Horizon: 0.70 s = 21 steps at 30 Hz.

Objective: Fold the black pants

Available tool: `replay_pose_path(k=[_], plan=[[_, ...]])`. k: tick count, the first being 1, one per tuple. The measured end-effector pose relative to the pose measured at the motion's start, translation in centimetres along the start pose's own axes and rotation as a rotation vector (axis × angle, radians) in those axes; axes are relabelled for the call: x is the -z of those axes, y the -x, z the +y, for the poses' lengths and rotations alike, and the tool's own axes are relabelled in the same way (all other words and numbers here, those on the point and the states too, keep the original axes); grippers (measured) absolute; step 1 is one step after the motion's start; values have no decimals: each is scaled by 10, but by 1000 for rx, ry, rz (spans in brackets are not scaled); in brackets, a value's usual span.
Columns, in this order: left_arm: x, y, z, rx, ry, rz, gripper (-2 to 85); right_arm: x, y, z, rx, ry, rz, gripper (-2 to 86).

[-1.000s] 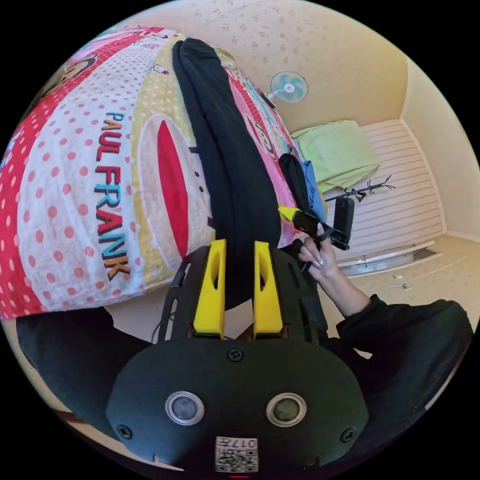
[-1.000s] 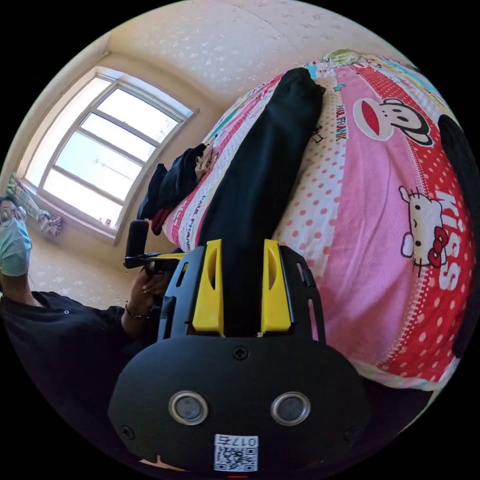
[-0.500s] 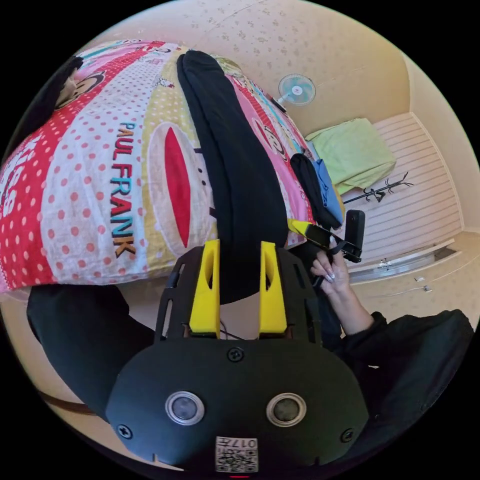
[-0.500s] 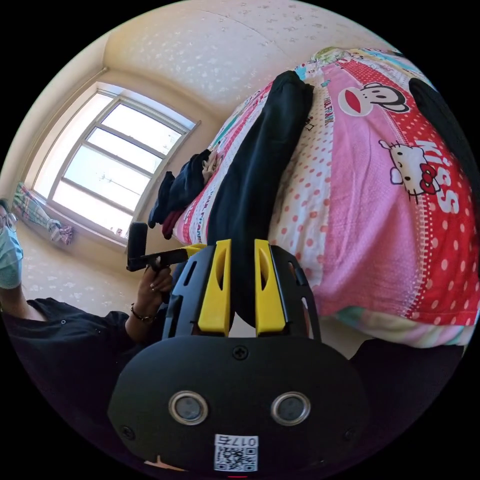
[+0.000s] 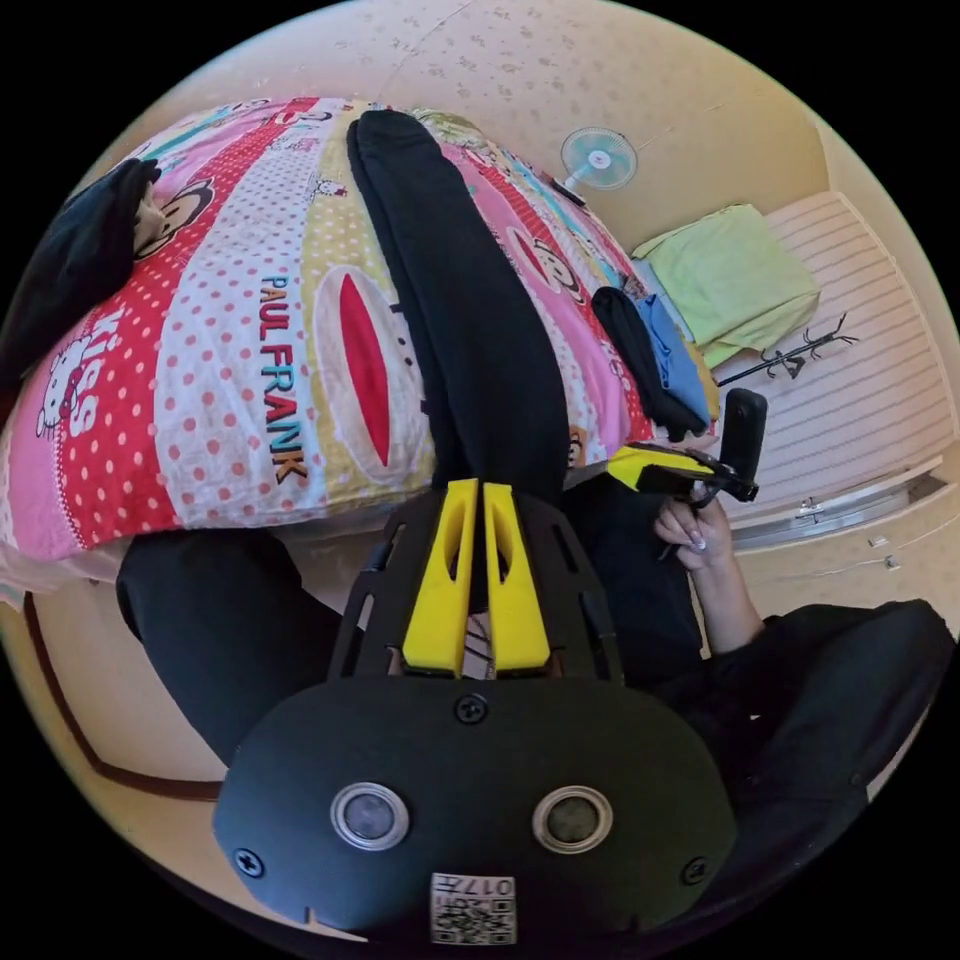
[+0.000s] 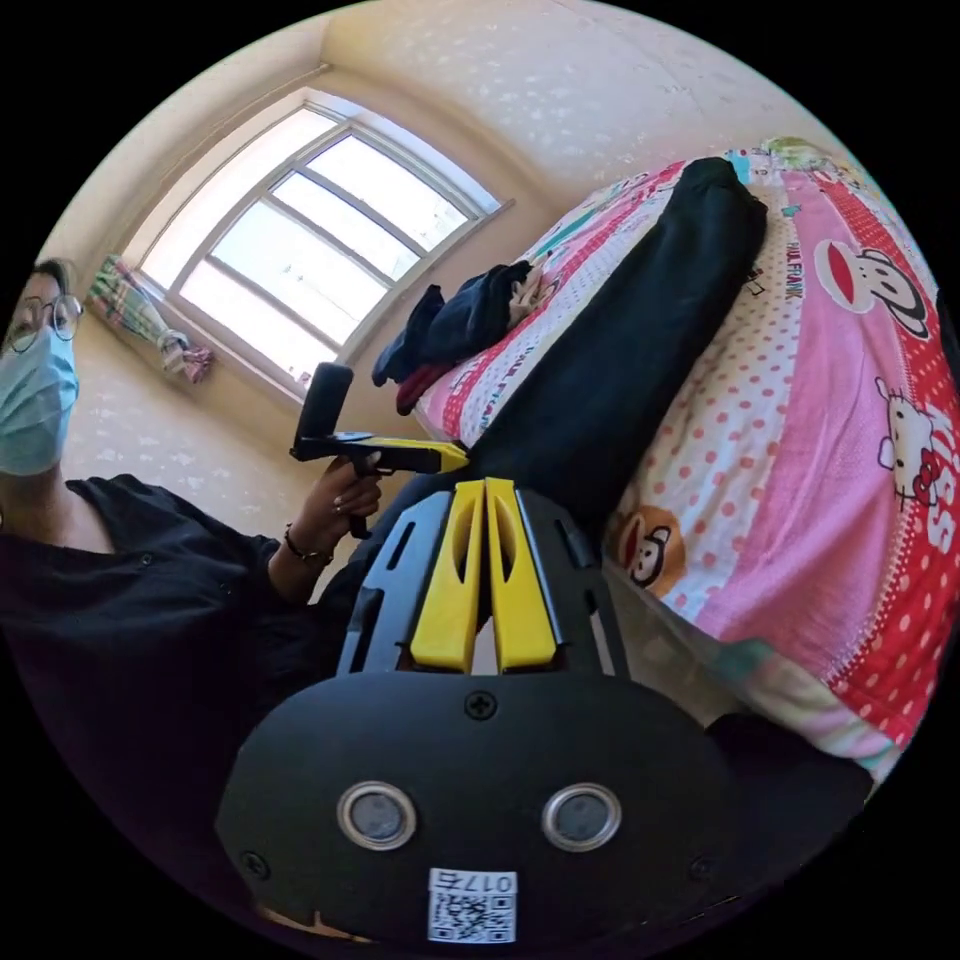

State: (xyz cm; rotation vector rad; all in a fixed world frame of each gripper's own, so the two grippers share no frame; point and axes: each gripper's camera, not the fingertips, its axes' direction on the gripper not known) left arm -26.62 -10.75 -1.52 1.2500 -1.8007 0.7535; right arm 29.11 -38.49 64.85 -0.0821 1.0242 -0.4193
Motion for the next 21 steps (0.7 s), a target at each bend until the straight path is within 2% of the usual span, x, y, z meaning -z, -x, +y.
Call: replay_pose_path(k=[3,4,6,10,15,18,21], plan=[[-12,14,0,75,49,54,-3,-21,-16,4,-126,116,211,19],[-9,18,0,84,57,90,2,-20,-17,5,-129,112,201,22],[2,21,-2,70,44,135,39,-2,-22,4,-119,24,74,48],[32,45,-32,75,-71,334,154,35,-45,-15,-189,-109,18,98],[27,84,-107,143,-43,458,177,52,-104,-73,-297,-129,-81,156],[16,114,-146,224,-27,518,165,43,-142,-103,-366,-65,-218,174],[7,132,-178,251,-3,581,139,38,-165,-127,-400,-56,-236,176]])
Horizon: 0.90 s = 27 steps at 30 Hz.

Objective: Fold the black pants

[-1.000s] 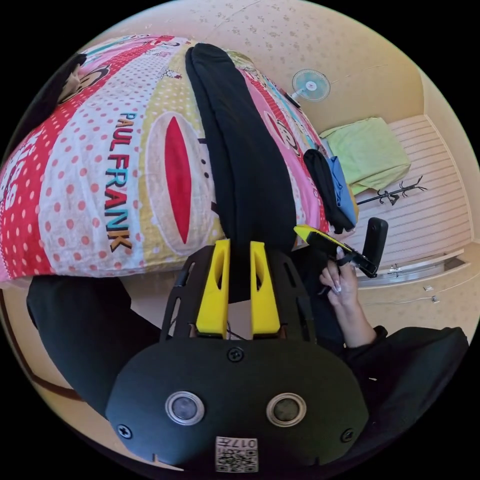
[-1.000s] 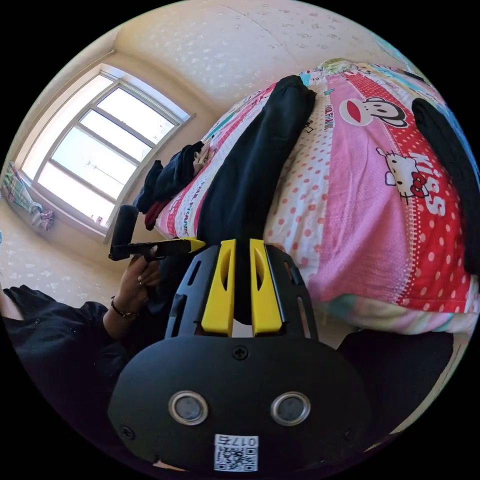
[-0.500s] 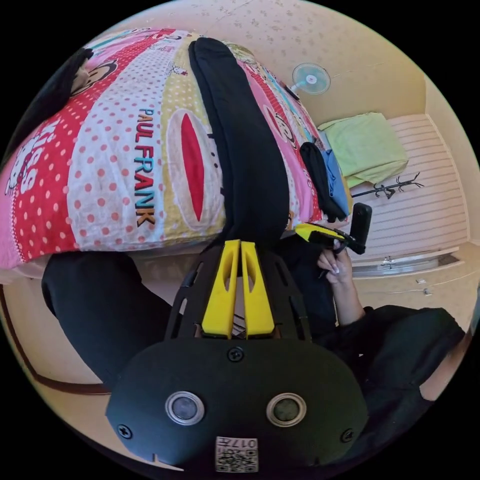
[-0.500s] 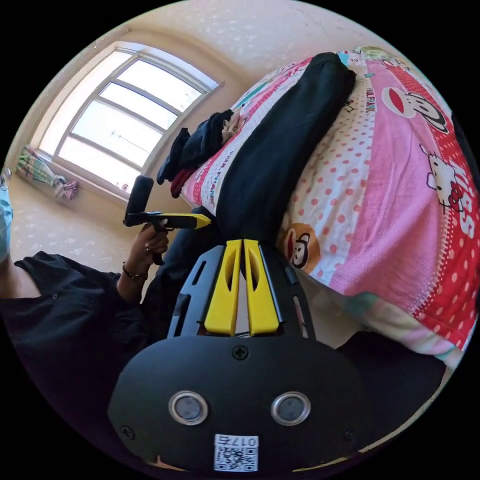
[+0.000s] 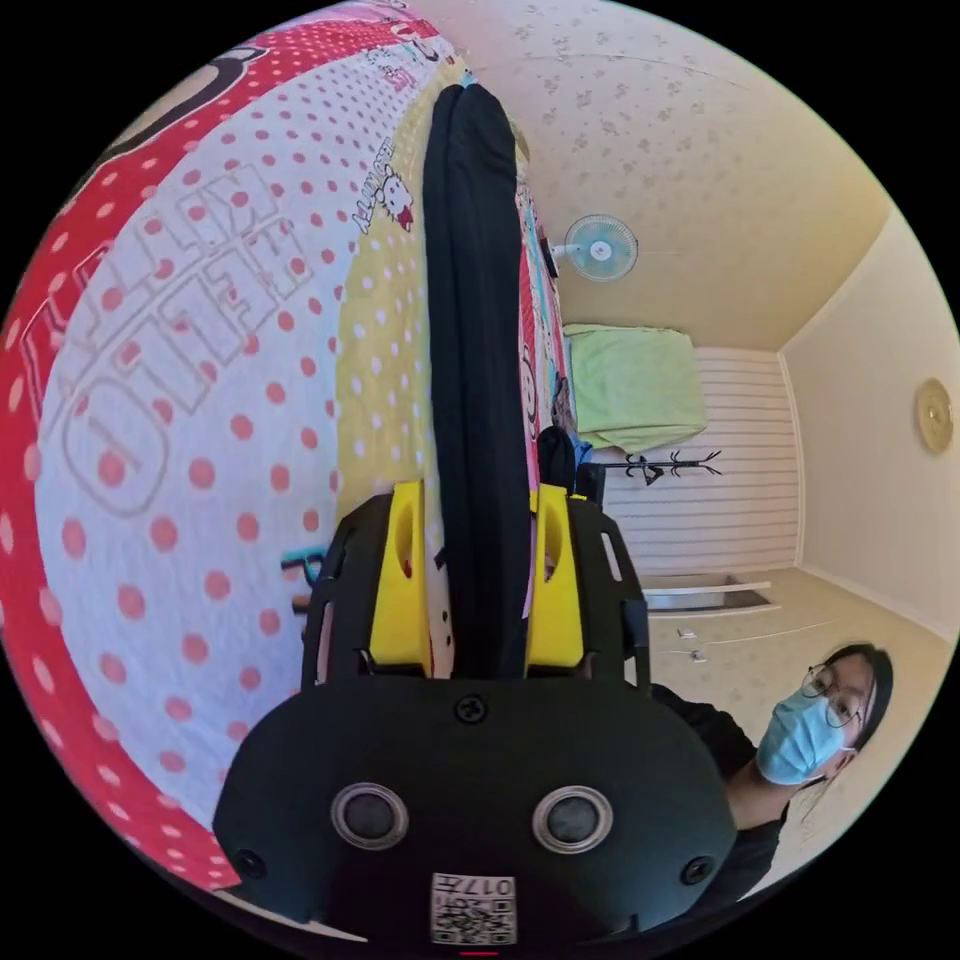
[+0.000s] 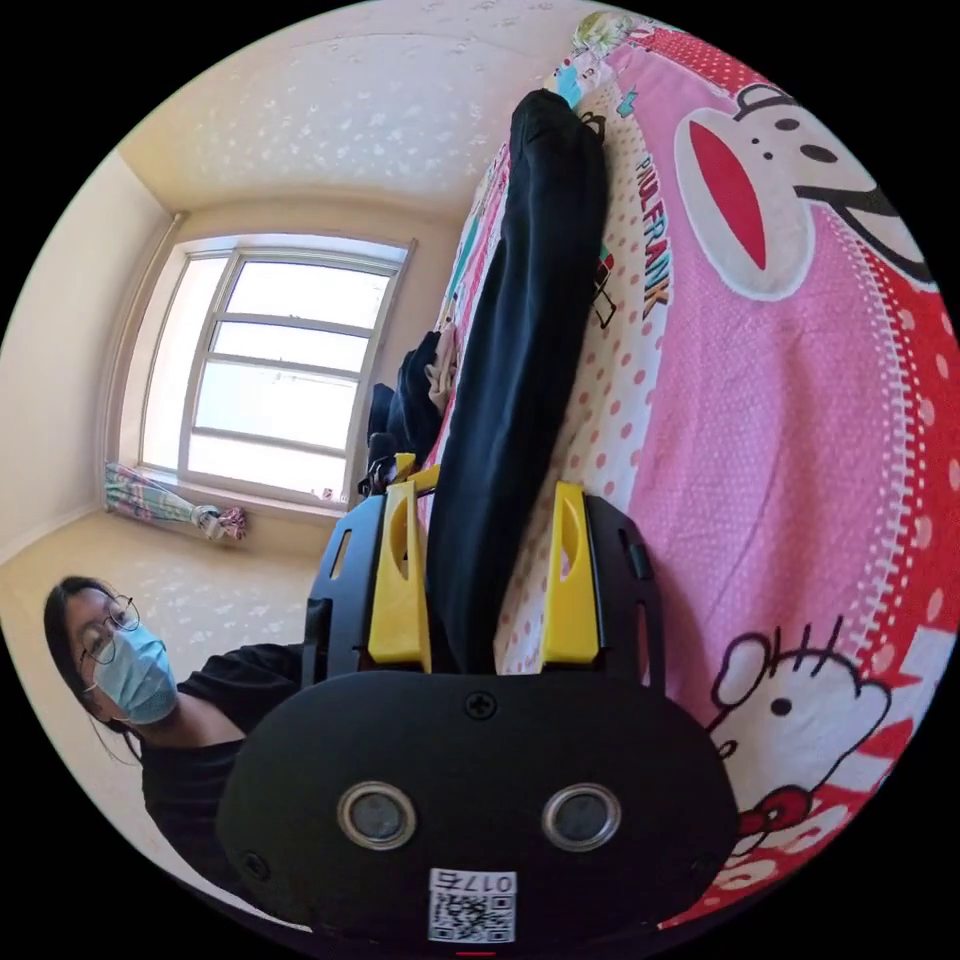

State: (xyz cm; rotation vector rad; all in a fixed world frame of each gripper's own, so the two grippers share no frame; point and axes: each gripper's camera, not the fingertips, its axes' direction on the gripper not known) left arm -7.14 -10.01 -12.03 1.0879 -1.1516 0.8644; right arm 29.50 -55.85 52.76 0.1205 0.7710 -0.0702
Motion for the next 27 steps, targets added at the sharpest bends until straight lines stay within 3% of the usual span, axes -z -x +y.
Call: replay_pose_path(k=[4,8,13,16,27], plan=[[-17,5,-31,29,89,18,109,-19,-14,-30,-50,67,-84,163],[-29,8,-32,56,130,127,85,-45,-20,-42,-70,105,-121,94],[3,-56,22,-188,53,314,58,-29,33,-4,116,-11,-174,19],[30,-128,73,-363,20,368,55,-15,100,35,298,-29,-232,6],[132,-430,283,-1021,-157,385,52,55,429,216,1047,-112,-142,-1]])
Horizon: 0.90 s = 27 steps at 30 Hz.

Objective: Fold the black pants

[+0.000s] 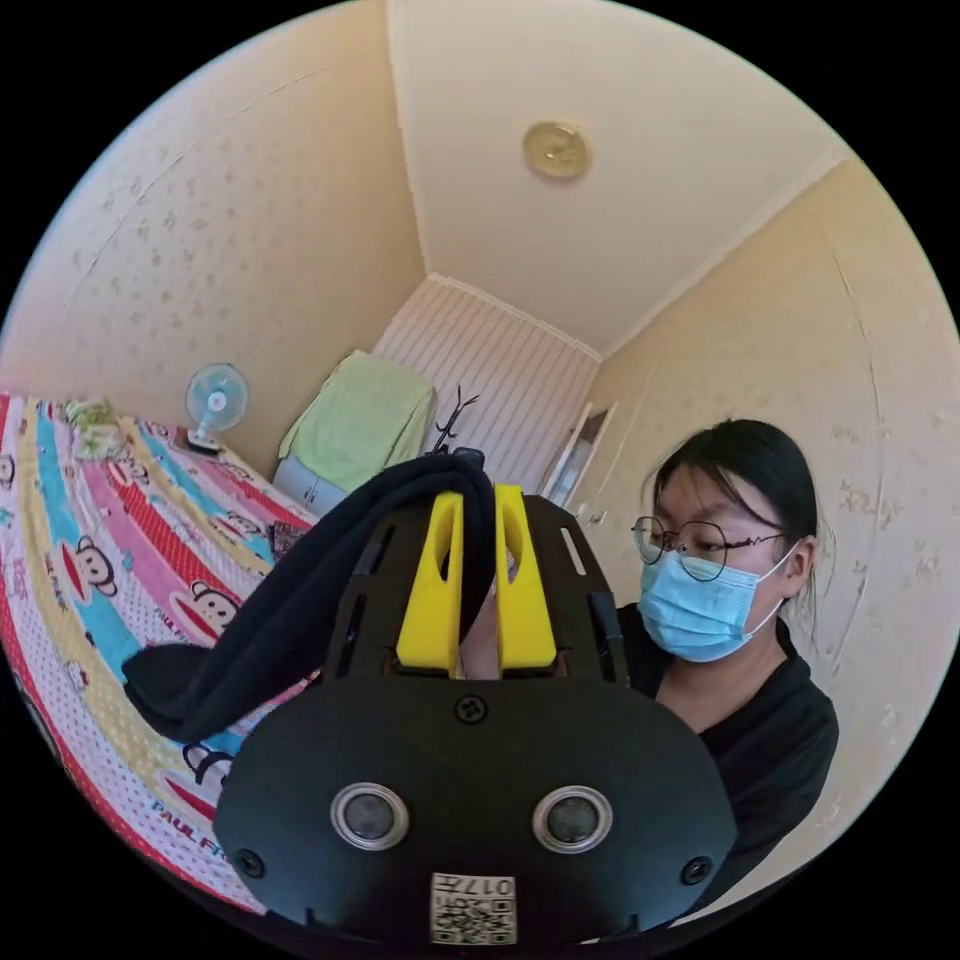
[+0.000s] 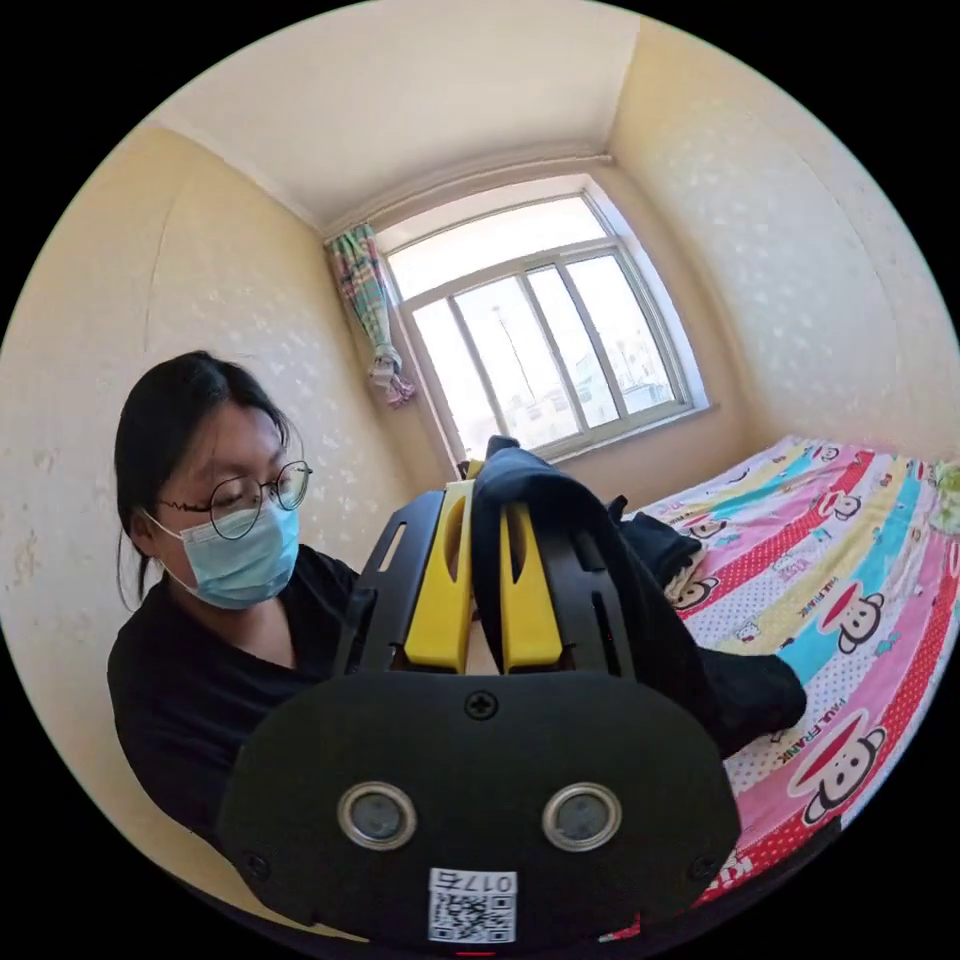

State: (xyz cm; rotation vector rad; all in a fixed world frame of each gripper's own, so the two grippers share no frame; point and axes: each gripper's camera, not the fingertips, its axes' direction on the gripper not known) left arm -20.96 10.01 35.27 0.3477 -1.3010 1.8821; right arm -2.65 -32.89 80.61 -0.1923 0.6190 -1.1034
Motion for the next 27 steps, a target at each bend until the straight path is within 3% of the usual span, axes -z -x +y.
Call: replay_pose_path(k=[4,9,13,20,25,27], plan=[[-12,-70,-41,-111,-43,1,52,5,68,-44,116,-13,28,-1],[-21,-73,-70,-80,-94,-32,52,9,89,-85,111,-41,87,-2],[-25,0,-79,51,-90,-197,51,11,31,-85,-49,-54,116,-2],[-11,176,-85,310,-70,-400,51,-9,-144,-69,-349,-52,274,-2],[-3,231,-27,310,15,-503,52,-40,-183,-36,-367,33,364,-1],[-4,235,22,286,60,-481,52,-54,-174,22,-322,45,361,2]])
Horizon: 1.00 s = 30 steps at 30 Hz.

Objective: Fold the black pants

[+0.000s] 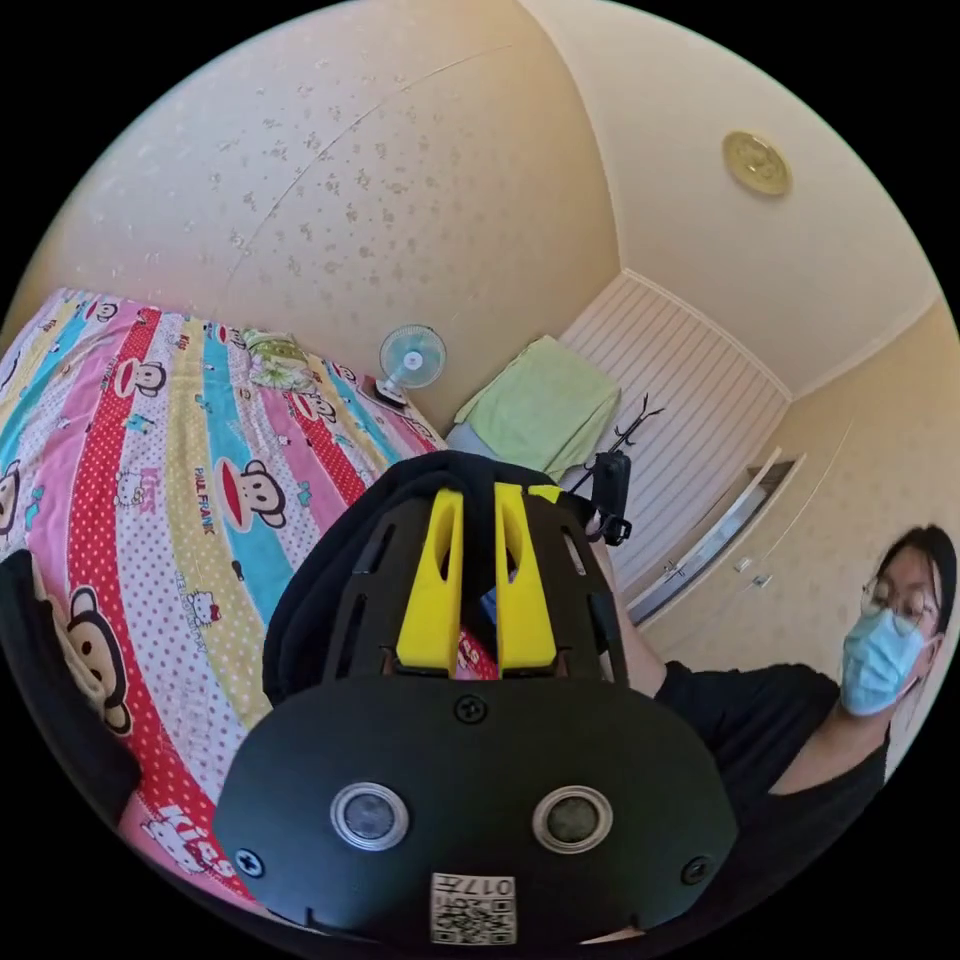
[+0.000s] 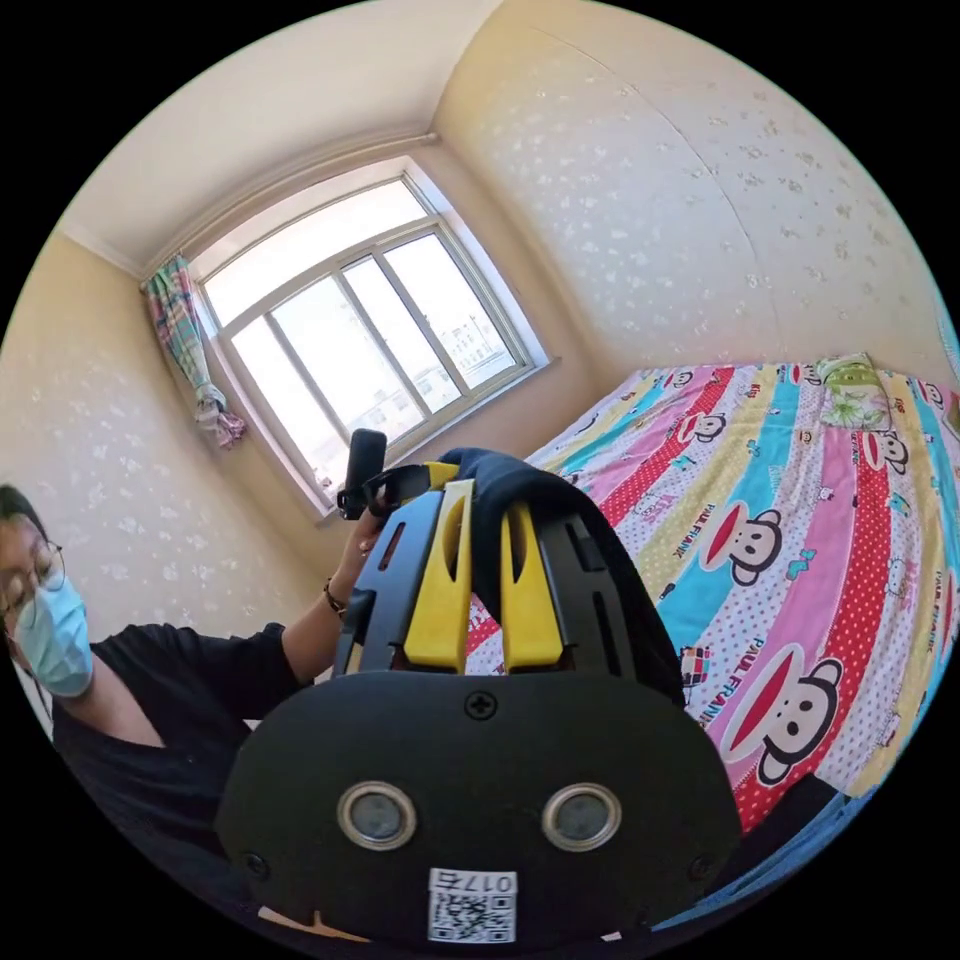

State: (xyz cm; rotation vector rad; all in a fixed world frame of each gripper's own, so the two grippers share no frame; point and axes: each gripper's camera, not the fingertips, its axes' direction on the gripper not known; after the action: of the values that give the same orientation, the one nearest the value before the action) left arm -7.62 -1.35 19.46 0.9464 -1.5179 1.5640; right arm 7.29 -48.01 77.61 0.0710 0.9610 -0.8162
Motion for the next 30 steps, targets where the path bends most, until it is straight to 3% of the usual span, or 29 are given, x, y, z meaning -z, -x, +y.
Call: replay_pose_path(k=[5,10,14,18,24,27,30], plan=[[-30,38,174,97,122,102,57,-23,-7,165,-34,74,-116,17],[-56,73,325,379,252,15,96,-46,-16,300,-295,287,-66,67],[-27,92,334,477,165,60,146,-16,-35,331,-491,194,-143,116],[13,112,285,424,60,-53,199,28,-52,299,-526,6,-76,198],[-25,190,232,466,146,-212,268,-10,-98,246,-545,42,8,272],[-39,203,240,459,121,-268,264,-48,-123,256,-632,109,-9,278],[-36,194,256,484,61,-253,219,-51,-102,270,-561,11,88,269]])
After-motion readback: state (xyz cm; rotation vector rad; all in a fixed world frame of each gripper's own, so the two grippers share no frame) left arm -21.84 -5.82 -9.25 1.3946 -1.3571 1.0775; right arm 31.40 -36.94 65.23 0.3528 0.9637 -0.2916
